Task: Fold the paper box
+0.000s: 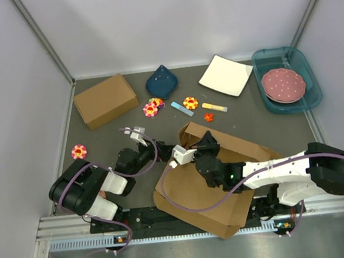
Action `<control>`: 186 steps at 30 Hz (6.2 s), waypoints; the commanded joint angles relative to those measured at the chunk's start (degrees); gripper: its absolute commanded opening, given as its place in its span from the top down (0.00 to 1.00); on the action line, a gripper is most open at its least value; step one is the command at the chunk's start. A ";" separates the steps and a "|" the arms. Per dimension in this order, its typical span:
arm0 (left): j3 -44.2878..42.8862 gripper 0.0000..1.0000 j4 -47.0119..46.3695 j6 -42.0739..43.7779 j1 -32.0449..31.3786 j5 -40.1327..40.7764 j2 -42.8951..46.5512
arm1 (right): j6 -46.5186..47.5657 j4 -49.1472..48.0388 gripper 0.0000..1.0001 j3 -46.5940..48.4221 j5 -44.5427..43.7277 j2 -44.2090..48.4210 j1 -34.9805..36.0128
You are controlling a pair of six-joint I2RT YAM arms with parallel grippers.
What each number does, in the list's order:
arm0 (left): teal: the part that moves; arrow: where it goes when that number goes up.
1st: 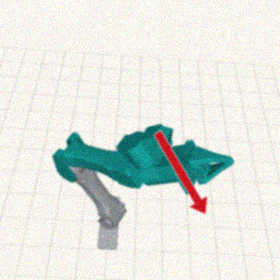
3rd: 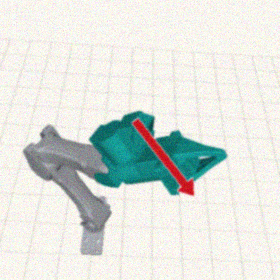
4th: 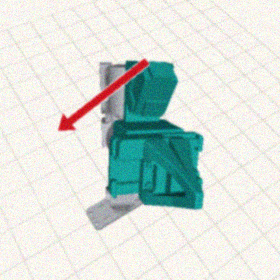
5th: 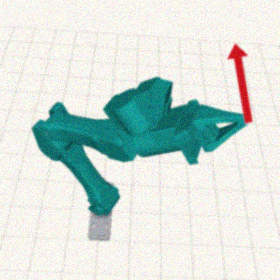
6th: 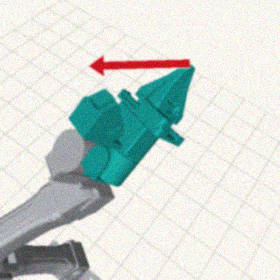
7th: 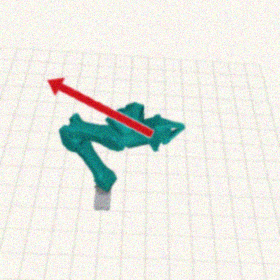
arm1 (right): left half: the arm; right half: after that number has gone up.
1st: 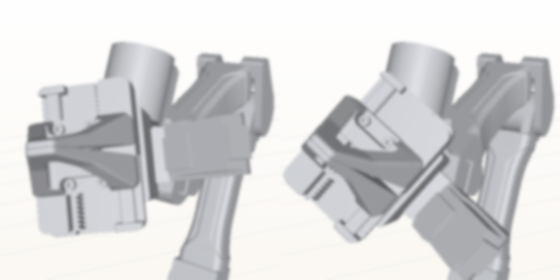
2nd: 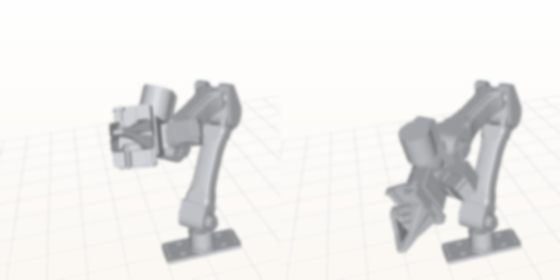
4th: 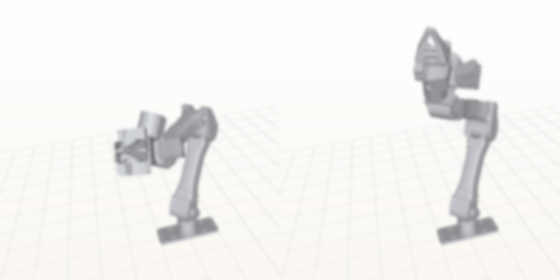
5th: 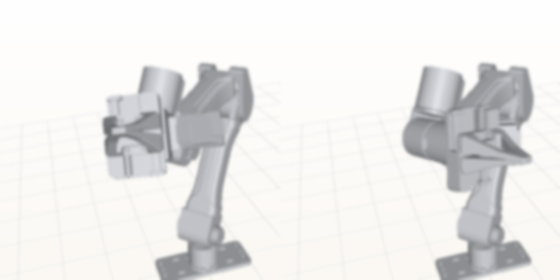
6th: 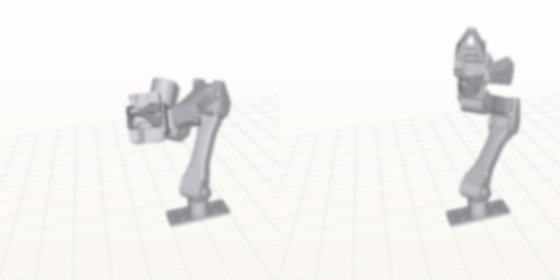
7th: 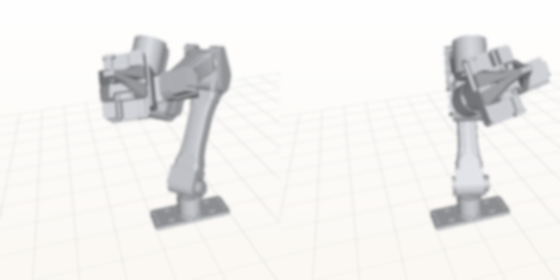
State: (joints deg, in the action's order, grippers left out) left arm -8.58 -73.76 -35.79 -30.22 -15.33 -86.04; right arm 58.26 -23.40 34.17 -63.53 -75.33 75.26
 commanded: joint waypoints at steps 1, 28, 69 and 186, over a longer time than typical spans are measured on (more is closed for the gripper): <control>0.67 0.01 -21.87 0.90 -0.28 -2.14 1.40 | -2.62 0.99 1.00 0.54 -0.55 1.68 0.94; -11.02 0.01 -19.94 9.76 -7.84 0.04 -4.67 | -7.90 5.64 1.00 3.36 1.21 0.10 2.34; -11.99 0.51 -8.68 23.66 -15.31 4.52 -8.09 | -9.57 7.75 1.00 4.15 1.74 -0.70 2.43; -15.23 0.56 -11.68 39.92 -25.94 58.73 -10.73 | -74.34 28.58 0.44 11.00 55.97 10.73 -26.92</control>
State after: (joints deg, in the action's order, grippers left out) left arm -21.34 -74.89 3.57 -56.25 40.38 -99.11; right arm -15.64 2.55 46.26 -8.64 -64.55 48.58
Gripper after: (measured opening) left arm 0.420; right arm 0.559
